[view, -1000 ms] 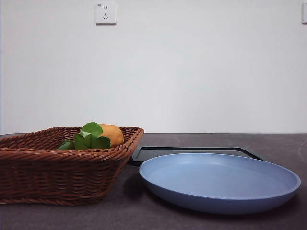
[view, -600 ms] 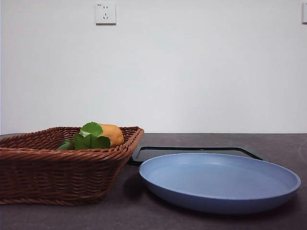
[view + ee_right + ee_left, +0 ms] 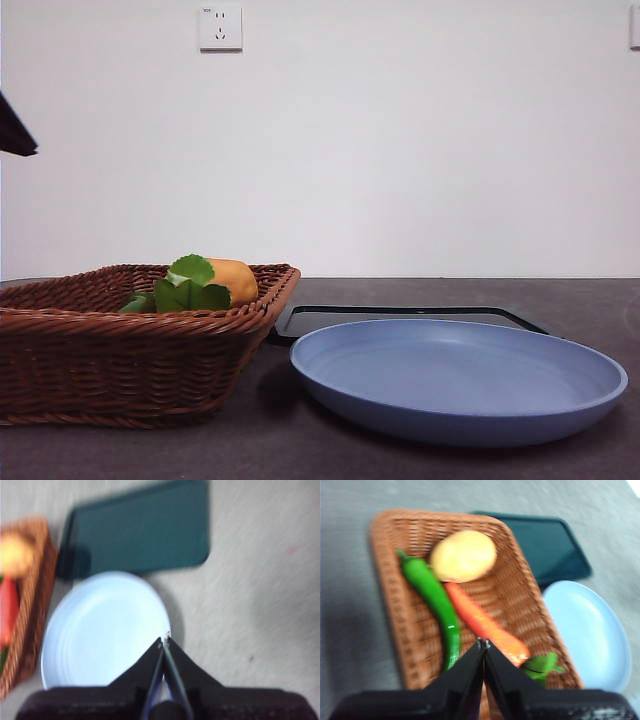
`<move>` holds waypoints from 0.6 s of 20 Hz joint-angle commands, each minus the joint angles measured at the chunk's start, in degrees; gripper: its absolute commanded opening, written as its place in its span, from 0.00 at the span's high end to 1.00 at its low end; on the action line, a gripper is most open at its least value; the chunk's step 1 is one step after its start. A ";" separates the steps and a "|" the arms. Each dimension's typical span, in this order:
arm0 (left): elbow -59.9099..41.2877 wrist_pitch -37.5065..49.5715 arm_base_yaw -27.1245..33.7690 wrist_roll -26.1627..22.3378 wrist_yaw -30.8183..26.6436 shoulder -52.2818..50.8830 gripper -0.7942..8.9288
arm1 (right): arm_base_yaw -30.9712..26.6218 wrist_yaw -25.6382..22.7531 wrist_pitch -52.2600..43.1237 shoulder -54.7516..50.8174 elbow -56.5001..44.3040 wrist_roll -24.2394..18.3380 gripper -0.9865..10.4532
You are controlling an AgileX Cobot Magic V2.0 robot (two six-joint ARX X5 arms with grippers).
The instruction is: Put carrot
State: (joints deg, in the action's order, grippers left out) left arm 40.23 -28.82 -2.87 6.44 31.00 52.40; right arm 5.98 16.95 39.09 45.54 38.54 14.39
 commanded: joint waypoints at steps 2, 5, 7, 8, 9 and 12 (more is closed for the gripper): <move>0.76 0.98 -0.66 -1.97 2.86 0.79 0.90 | 0.07 1.14 -0.17 5.49 0.79 -1.97 0.86; 0.76 3.65 -0.96 -1.51 2.89 0.79 0.67 | 0.55 1.18 -0.28 11.54 0.79 -1.84 0.74; 0.76 5.22 -0.96 -0.11 3.04 0.79 0.65 | 2.05 1.16 -1.03 16.06 0.79 -1.81 0.70; 0.76 5.62 -1.03 -0.04 3.43 0.79 0.65 | 2.95 1.16 -2.16 18.60 0.79 -1.81 0.71; 0.76 5.97 -1.22 -0.04 3.56 0.79 0.65 | 3.87 1.16 -3.89 20.87 0.79 -1.79 0.71; 0.76 6.56 -1.31 -0.07 3.56 0.79 0.65 | 6.82 1.14 -9.99 27.61 0.79 -0.74 0.71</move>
State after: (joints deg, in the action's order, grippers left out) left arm 40.27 -22.90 -3.95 6.09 34.11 52.82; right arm 12.58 18.02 29.56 72.27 38.57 13.13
